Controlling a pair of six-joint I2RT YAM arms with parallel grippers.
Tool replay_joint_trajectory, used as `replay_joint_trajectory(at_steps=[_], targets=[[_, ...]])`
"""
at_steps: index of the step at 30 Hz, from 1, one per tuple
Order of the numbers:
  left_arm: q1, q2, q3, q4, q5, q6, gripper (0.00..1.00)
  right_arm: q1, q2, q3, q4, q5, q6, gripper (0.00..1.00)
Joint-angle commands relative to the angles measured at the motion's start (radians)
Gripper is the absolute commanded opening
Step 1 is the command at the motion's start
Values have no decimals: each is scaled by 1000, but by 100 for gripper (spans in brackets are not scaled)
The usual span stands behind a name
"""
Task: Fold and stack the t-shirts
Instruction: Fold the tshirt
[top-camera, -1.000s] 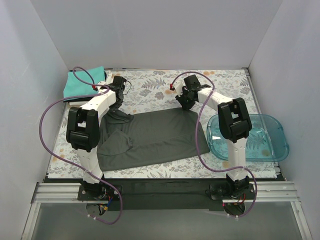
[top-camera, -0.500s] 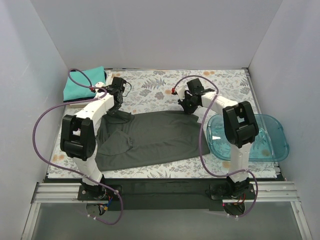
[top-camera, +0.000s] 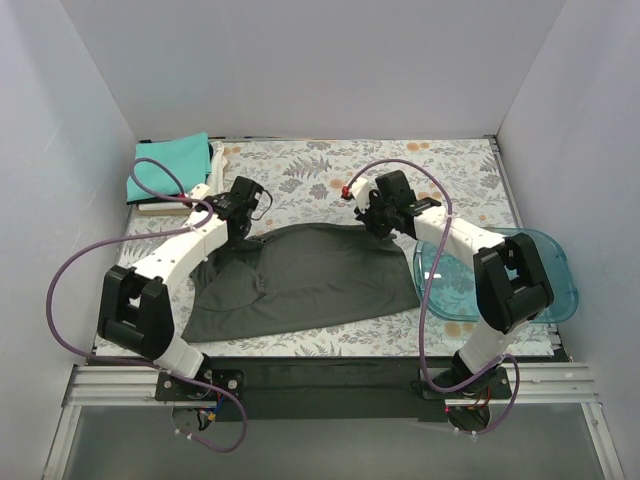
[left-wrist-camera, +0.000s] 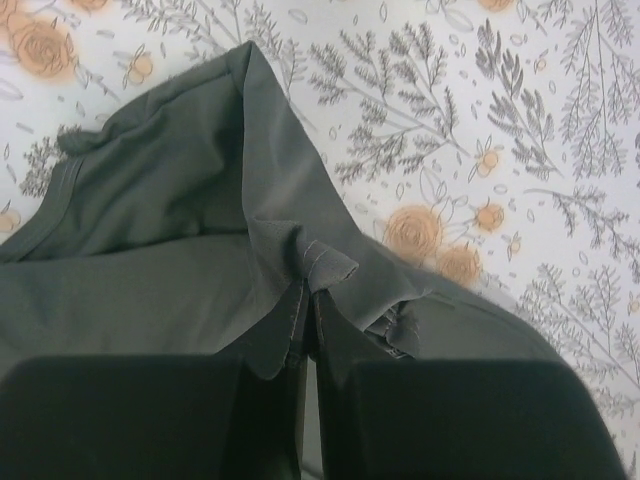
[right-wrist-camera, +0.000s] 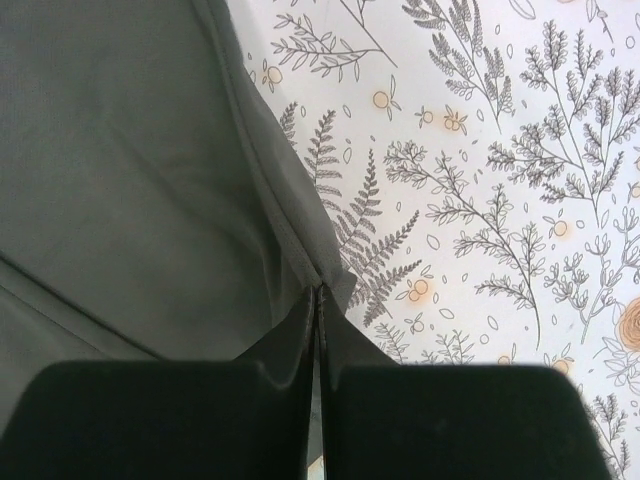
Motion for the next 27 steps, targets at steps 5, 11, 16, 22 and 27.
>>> replay_joint_trajectory(at_steps=[5, 11, 16, 22, 27], targets=[[-67, -209, -132, -124, -63, -189, 0, 53, -95, -89, 60, 128, 40, 1], [-115, -366, -257, -162, -8, -278, 0, 67, -190, -158, 67, 191, 57, 1], [-122, -434, -290, -226, 9, -308, 0, 69, -221, -177, 68, 203, 43, 1], [-122, -497, -290, -276, 9, -311, 0, 67, -225, -180, 68, 195, 36, 1], [-125, -518, -342, -237, 78, -277, 0, 69, -222, -186, 68, 194, 31, 1]])
